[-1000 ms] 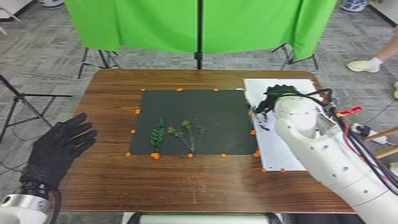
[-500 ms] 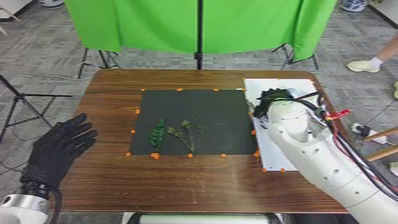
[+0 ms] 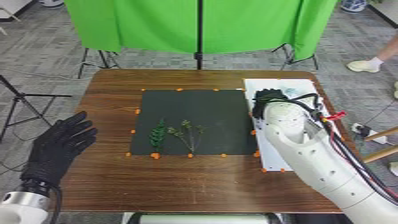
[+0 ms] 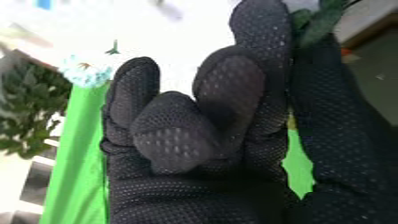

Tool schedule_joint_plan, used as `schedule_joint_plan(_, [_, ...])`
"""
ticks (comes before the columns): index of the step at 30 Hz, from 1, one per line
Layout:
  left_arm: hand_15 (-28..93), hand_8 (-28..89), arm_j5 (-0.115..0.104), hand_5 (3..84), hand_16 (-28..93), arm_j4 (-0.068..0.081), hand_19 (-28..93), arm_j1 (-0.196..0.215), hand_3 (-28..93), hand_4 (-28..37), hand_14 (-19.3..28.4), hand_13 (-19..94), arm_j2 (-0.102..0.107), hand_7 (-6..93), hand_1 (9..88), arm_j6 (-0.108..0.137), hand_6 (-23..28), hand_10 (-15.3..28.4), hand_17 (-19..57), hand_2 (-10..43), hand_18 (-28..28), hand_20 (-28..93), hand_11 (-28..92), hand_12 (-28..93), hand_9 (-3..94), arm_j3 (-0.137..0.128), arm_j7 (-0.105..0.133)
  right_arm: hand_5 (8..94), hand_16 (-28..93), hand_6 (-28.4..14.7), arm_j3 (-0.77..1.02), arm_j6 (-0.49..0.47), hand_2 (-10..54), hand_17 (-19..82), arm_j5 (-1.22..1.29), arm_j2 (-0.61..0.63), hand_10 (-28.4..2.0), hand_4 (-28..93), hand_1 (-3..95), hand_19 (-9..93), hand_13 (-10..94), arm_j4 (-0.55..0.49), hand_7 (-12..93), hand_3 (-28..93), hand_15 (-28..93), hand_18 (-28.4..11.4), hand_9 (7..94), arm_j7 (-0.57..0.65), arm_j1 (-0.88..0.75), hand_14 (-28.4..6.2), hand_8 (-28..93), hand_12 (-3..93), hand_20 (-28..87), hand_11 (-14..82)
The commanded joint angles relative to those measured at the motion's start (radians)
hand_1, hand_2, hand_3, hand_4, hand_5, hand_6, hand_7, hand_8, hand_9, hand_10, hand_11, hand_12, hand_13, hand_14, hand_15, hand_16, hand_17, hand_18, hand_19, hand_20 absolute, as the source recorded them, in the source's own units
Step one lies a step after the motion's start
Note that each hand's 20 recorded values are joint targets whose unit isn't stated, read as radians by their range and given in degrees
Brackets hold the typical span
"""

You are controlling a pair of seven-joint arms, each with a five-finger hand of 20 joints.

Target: Arrange flowers

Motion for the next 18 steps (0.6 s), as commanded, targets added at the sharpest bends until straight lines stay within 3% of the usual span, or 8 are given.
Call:
schedule_joint_plan(1, [50,-13,0.001,34.7,-5,0.011,49,0.005,70,-28.3,14.6,22,-0.005,24.2,25.1,-0.015,4.2,12.5,-8.4,0.5,20.8,7,32,14,28.2,0.003,-0.012,90.7,33,0.8,-0.009,0.054,-9.5,39,0.024,0.023,-6.1,-28,55.0,84,89,0.023,35,61,73,-17.2,93.7,-0.044,-0.108,-4.2,5,25.2,30,52.7])
schedule_joint_plan(6, [50,-13,0.001,34.8,-5,0.012,49,0.005,70,-28.3,14.6,22,-0.002,24.2,25.2,-0.016,4.3,12.6,-8.4,0.6,20.8,7,32,14,28.2,0.002,-0.012,88.4,32,-2.1,0.002,0.116,-9.5,39,0.008,0.036,-7.9,-28,44.0,85,89,0.011,41,84,76,-16.9,93.7,-0.073,-0.135,-4.3,9,24.0,32,54.4])
schedule_joint_plan(9, [50,-13,0.001,34.7,-5,0.012,49,0.004,70,-28.3,14.6,22,-0.002,24.1,25.1,-0.019,4.3,12.6,-8.4,0.6,20.9,7,32,14,28.1,0.001,-0.013,84.9,31,-3.5,0.013,0.145,-9.5,39,0.014,0.038,-7.3,-27,41.2,84,92,0.008,47,89,66,-16.4,93.7,-0.08,-0.149,-2.1,11,21.4,32,47.7])
schedule_joint_plan(12, [50,-13,0.001,34.7,-5,0.013,49,0.004,70,-28.3,14.6,22,-0.001,24.1,25.2,-0.019,4.3,12.5,-8.4,0.6,20.9,7,32,14,28.1,0.001,-0.014,77.6,33,-9.2,0.024,0.17,-9.5,39,0.029,0.039,-6.1,-24,41.7,83,93,0.004,60,91,58,-16.4,93.7,-0.085,-0.159,0.1,-3,23.1,33,41.3])
schedule_joint_plan(15, [50,-13,0.0,34.7,-5,0.014,49,0.001,70,-28.3,14.6,22,-0.001,24.2,25.2,-0.018,4.2,12.4,-8.4,0.6,20.9,7,32,14,28.1,0.002,-0.014,86.4,29,-10.1,0.037,0.189,-5.7,36,0.032,0.036,-6.4,-21,39.2,86,89,-0.004,35,93,66,-15.5,90.5,-0.086,-0.165,0.6,-2,24.6,33,45.7])
schedule_joint_plan(18, [50,-13,0.0,34.7,-5,0.017,49,-0.004,70,-28.3,14.6,22,0.0,24.2,25.4,-0.02,4.2,12.5,-8.4,0.7,20.9,7,32,14,28.0,0.004,-0.014,90.1,29,-9.4,0.05,0.225,-3.8,35,0.04,0.039,-7.7,-18,38.1,85,86,-0.02,22,93,69,-15.8,88.9,-0.079,-0.177,0.0,7,26.2,33,46.3])
